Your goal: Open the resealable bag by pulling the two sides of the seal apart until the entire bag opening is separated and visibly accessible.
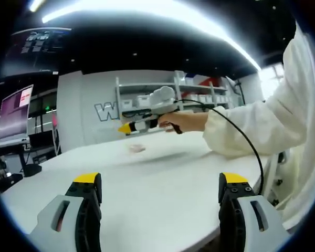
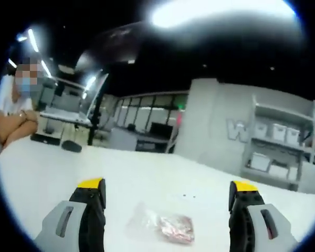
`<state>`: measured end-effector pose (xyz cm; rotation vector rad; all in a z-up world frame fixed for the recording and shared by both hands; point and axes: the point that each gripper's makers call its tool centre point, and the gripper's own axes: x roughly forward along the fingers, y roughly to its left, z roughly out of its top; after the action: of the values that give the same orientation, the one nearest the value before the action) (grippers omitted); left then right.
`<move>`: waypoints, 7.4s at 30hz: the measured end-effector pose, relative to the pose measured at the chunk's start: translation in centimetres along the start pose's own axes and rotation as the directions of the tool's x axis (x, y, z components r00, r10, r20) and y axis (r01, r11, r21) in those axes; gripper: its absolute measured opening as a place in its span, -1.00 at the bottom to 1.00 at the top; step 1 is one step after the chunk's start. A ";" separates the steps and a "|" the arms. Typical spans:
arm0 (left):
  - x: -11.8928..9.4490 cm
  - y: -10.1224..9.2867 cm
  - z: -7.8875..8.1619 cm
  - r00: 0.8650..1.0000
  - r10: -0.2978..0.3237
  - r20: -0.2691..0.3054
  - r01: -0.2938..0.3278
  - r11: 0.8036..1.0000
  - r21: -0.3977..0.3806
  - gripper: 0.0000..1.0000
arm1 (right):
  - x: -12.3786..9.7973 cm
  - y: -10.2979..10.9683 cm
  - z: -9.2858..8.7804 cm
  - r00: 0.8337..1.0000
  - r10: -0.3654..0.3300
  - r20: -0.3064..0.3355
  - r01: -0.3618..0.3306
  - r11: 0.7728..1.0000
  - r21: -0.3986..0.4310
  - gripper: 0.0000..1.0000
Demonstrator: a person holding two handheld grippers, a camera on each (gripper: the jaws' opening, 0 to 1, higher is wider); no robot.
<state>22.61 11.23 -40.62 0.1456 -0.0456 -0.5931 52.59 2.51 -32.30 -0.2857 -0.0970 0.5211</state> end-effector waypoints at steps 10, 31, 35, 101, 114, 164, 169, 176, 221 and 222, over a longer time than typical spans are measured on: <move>0.2 -0.3 0.0 1.000 -0.011 -0.002 0.011 1.000 0.001 0.82 | -1.2 -0.1 0.0 1.000 0.003 0.003 -0.002 0.995 -0.105 0.98; 0.2 -0.3 -0.1 1.000 -0.011 -0.007 0.011 1.000 0.003 0.82 | -2.9 -0.7 -1.1 1.000 0.000 0.010 -0.001 0.990 0.139 0.92; 0.1 -0.3 -0.2 1.000 -0.010 -0.008 0.010 1.000 0.004 0.82 | -3.2 -1.0 -1.5 1.000 -0.001 0.005 0.000 0.979 0.203 0.89; 0.3 -0.3 -0.1 1.000 -0.009 -0.008 0.009 1.000 -0.005 0.82 | -9.8 3.7 1.0 0.995 0.072 0.068 -0.061 0.988 -0.143 0.90; 0.3 -0.2 -0.1 1.000 -0.007 -0.008 0.007 1.000 -0.008 0.82 | -11.2 3.8 0.3 0.995 0.082 0.058 -0.081 0.996 -0.025 0.87; 0.2 -0.3 -0.4 1.000 -0.006 -0.014 0.006 1.000 -0.015 0.81 | -16.5 2.9 -0.9 0.999 0.025 0.021 -0.028 0.985 0.173 0.85; 0.2 -0.3 -0.4 1.000 -0.006 -0.015 0.006 1.000 -0.013 0.81 | -16.9 3.1 -0.8 0.999 0.019 0.026 -0.023 0.986 0.164 0.85; 0.3 -0.3 -0.3 1.000 -0.009 -0.015 0.009 1.000 -0.012 0.81 | -17.8 3.1 -0.8 1.000 0.004 0.021 -0.007 0.988 0.157 0.85; 0.4 -0.2 -0.8 1.000 -0.006 -0.018 0.006 1.000 -0.031 0.80 | -23.3 3.2 -1.4 0.997 -0.078 0.002 0.077 0.986 0.146 0.86; 0.4 -0.2 -0.8 1.000 -0.007 -0.018 0.006 0.999 -0.032 0.80 | -23.3 3.3 -1.4 0.997 -0.078 0.003 0.077 0.986 0.151 0.86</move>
<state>22.92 10.96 -41.46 0.1199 -0.0179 -0.5986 31.13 -6.88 -35.03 -0.1313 -0.0763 0.4497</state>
